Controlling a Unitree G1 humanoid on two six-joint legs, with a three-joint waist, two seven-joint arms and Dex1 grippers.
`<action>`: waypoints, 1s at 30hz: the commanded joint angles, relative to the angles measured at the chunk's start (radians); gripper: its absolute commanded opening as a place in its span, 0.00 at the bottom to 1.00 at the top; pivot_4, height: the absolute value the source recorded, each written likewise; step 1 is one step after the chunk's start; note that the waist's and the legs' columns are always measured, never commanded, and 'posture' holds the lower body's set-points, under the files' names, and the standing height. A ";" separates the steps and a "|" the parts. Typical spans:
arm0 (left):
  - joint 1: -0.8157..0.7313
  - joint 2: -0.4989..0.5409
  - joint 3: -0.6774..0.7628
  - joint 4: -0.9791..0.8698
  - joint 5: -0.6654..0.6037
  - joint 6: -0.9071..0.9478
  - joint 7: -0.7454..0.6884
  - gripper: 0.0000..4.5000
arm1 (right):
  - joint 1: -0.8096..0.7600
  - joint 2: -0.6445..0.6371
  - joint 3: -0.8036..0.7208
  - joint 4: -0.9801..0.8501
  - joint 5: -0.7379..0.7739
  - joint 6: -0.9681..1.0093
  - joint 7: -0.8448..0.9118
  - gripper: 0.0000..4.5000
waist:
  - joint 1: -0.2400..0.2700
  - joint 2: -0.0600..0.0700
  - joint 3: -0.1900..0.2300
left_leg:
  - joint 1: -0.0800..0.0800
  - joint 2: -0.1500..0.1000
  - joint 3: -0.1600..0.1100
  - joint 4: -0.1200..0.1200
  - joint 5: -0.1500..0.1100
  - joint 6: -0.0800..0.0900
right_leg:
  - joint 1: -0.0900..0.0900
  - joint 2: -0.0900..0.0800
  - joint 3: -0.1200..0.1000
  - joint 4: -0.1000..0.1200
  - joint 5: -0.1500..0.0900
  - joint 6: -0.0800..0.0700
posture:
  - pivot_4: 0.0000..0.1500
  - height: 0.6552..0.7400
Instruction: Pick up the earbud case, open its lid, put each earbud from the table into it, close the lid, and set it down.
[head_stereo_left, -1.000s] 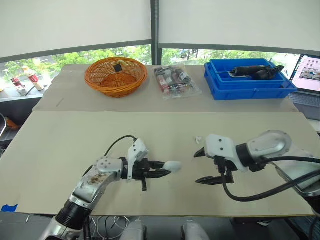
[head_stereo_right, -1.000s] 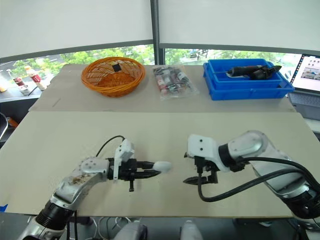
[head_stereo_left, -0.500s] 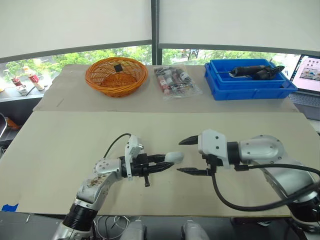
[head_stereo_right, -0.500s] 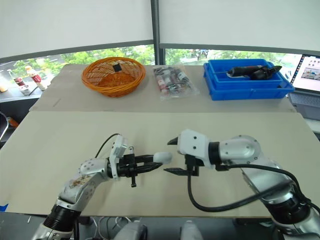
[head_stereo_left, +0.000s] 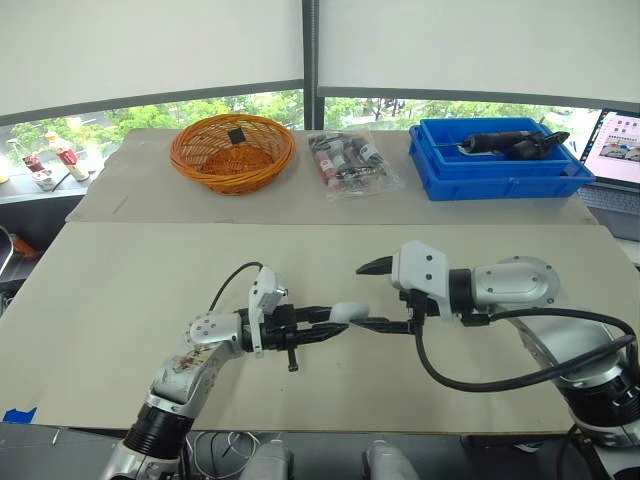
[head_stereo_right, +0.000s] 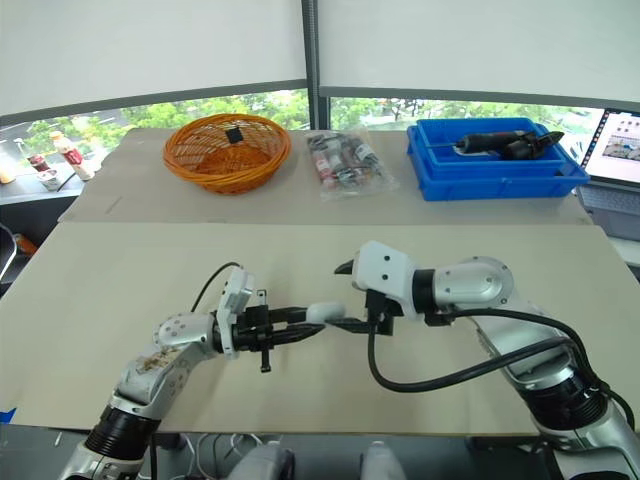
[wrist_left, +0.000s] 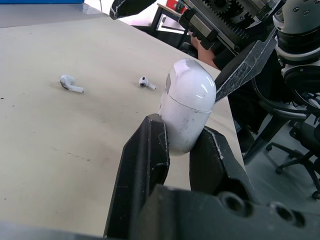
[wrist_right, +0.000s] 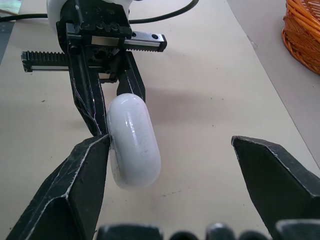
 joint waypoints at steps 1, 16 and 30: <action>0.006 0.004 -0.023 -0.026 0.002 -0.032 -0.031 0.13 | -0.033 -0.002 -0.069 0.011 0.004 -0.006 -0.025 0.95 | 0.000 0.000 0.000 | 0.000 0.000 0.000 0.000 0.000 0.000 | 0.000 0.000 0.000 0.000 0.000 0.000 | 1.00 1.00; 0.001 -0.018 -0.007 0.021 0.042 -0.103 0.029 0.13 | 0.052 -0.052 -0.190 -0.062 0.138 0.020 0.018 0.95 | 0.005 0.000 0.000 | 0.000 0.000 0.000 0.000 0.000 0.000 | 0.001 0.000 0.000 0.000 0.000 0.000 | 1.00 1.00; 0.092 -0.133 0.069 0.121 0.115 -0.351 0.204 0.13 | 0.651 0.088 -0.608 0.001 0.098 -0.329 -0.073 0.95 | 0.025 0.000 0.000 | 0.001 -0.001 0.002 0.001 0.000 0.000 | 0.001 0.000 0.001 0.000 0.000 0.000 | 1.00 1.00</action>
